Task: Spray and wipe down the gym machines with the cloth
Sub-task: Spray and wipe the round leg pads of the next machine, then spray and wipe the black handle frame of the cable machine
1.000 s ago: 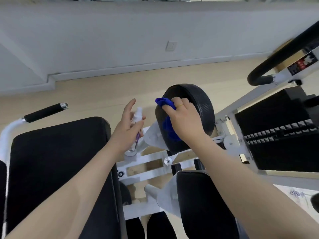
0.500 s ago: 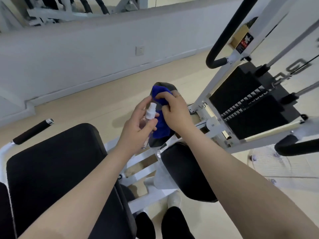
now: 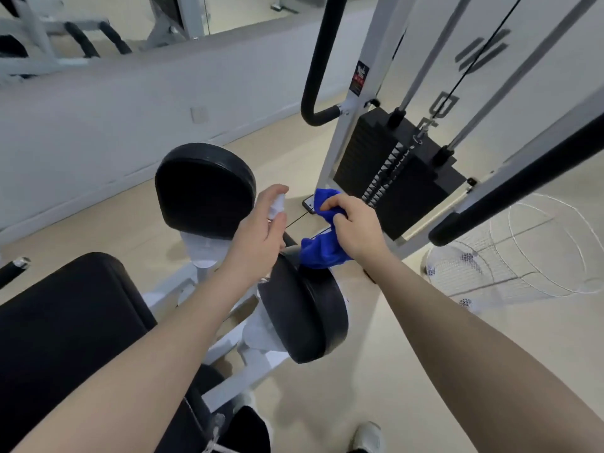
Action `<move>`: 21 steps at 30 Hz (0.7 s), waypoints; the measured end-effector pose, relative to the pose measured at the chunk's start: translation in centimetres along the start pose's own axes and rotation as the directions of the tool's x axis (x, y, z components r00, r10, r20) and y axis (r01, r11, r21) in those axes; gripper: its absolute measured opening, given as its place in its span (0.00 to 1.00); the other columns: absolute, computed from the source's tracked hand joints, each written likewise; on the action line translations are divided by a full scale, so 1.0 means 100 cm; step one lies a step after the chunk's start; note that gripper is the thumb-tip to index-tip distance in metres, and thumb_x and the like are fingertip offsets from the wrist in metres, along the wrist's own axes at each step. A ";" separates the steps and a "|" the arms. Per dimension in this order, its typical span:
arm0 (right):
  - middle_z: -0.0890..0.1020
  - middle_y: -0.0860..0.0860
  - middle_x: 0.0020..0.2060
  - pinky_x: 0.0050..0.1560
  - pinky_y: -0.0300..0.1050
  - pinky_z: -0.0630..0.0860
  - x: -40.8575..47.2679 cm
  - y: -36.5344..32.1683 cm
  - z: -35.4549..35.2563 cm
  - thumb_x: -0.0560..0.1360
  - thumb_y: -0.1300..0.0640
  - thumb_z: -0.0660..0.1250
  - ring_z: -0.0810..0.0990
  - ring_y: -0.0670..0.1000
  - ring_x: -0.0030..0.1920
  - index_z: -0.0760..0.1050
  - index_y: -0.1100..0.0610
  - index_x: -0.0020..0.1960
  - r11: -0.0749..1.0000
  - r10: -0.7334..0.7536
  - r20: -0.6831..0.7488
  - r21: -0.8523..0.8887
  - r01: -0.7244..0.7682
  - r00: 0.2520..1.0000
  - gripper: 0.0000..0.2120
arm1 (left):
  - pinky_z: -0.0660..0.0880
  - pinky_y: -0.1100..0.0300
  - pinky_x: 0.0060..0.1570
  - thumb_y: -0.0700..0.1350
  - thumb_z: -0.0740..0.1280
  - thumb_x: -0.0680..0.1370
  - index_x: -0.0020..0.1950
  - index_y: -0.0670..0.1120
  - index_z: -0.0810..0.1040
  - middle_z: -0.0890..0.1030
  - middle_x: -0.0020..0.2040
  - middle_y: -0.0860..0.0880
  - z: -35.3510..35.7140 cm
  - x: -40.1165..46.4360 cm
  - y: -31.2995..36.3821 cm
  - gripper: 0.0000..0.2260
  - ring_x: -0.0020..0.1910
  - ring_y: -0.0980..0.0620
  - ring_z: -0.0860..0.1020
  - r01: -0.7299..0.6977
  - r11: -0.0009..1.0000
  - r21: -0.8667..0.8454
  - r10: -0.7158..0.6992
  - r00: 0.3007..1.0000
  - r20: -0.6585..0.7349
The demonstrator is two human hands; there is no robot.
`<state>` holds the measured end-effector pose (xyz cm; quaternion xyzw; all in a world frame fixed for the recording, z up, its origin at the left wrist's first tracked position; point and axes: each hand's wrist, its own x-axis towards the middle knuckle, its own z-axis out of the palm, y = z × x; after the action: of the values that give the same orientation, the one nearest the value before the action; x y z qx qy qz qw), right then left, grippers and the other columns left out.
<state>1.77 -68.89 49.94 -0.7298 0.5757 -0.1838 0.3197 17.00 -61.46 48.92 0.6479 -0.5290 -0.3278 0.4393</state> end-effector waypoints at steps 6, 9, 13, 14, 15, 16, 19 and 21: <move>0.74 0.46 0.47 0.50 0.47 0.72 -0.044 0.052 -0.067 0.72 0.66 0.58 0.74 0.49 0.48 0.77 0.54 0.52 0.992 -0.046 0.073 -0.117 0.054 0.996 0.14 | 0.74 0.60 0.29 0.45 0.61 0.79 0.61 0.57 0.65 0.75 0.34 0.48 0.076 -0.019 0.054 0.13 0.27 0.51 0.75 0.041 0.998 -0.058 -0.043 0.998 -0.041; 0.73 0.46 0.46 0.51 0.50 0.74 -0.067 0.087 -0.103 0.73 0.64 0.58 0.75 0.51 0.48 0.76 0.53 0.52 0.982 -0.045 0.079 -0.179 0.059 0.996 0.13 | 0.77 0.55 0.33 0.46 0.60 0.79 0.63 0.59 0.64 0.76 0.34 0.46 0.121 -0.037 0.087 0.14 0.32 0.47 0.77 -0.016 1.000 0.004 0.016 0.998 -0.061; 0.74 0.50 0.48 0.49 0.50 0.73 -0.093 0.117 -0.154 0.74 0.63 0.56 0.75 0.52 0.46 0.74 0.52 0.52 0.974 -0.085 0.021 -0.209 0.087 0.996 0.13 | 0.75 0.48 0.39 0.46 0.56 0.81 0.69 0.57 0.62 0.78 0.37 0.43 0.168 -0.056 0.128 0.17 0.34 0.45 0.78 -0.156 0.979 0.128 0.165 0.984 -0.064; 0.74 0.51 0.47 0.47 0.48 0.72 -0.097 0.121 -0.169 0.74 0.63 0.55 0.74 0.52 0.45 0.73 0.53 0.53 0.970 -0.111 -0.005 -0.218 0.107 0.994 0.13 | 0.74 0.51 0.38 0.46 0.56 0.81 0.70 0.56 0.62 0.78 0.37 0.43 0.178 -0.057 0.139 0.17 0.33 0.47 0.77 -0.193 0.969 0.156 0.205 0.977 -0.063; 0.74 0.51 0.47 0.45 0.47 0.70 -0.099 0.122 -0.183 0.74 0.63 0.55 0.74 0.52 0.45 0.73 0.53 0.54 0.967 -0.135 -0.033 -0.221 0.125 0.990 0.13 | 0.73 0.56 0.36 0.46 0.57 0.81 0.69 0.55 0.63 0.77 0.36 0.44 0.185 -0.058 0.149 0.17 0.31 0.49 0.75 -0.225 0.958 0.177 0.239 0.969 -0.060; 0.74 0.51 0.47 0.44 0.45 0.68 -0.101 0.124 -0.197 0.74 0.63 0.55 0.73 0.52 0.44 0.73 0.54 0.54 0.966 -0.159 -0.065 -0.219 0.141 0.985 0.13 | 0.69 0.61 0.31 0.46 0.57 0.80 0.69 0.54 0.64 0.75 0.33 0.46 0.192 -0.059 0.160 0.17 0.28 0.54 0.72 -0.258 0.945 0.199 0.274 0.960 -0.059; 0.73 0.50 0.47 0.43 0.43 0.65 -0.105 0.127 -0.238 0.74 0.63 0.56 0.71 0.51 0.43 0.73 0.54 0.54 0.965 -0.213 -0.160 -0.190 0.182 0.964 0.12 | 0.62 0.67 0.25 0.43 0.61 0.79 0.67 0.52 0.65 0.70 0.28 0.51 0.208 -0.062 0.192 0.17 0.24 0.57 0.68 -0.297 0.927 0.227 0.320 0.945 -0.071; 0.73 0.50 0.48 0.44 0.42 0.65 -0.104 0.126 -0.260 0.74 0.62 0.58 0.72 0.51 0.44 0.72 0.54 0.56 0.964 -0.242 -0.193 -0.161 0.213 0.951 0.11 | 0.65 0.66 0.26 0.43 0.62 0.78 0.67 0.54 0.64 0.73 0.31 0.48 0.214 -0.062 0.211 0.18 0.25 0.55 0.70 -0.318 0.914 0.253 0.345 0.936 -0.068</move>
<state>-26.74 -67.19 61.34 -0.7881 0.5295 -0.2555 0.1824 -11.80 -61.29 59.50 0.6138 -0.6415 -0.1460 0.4364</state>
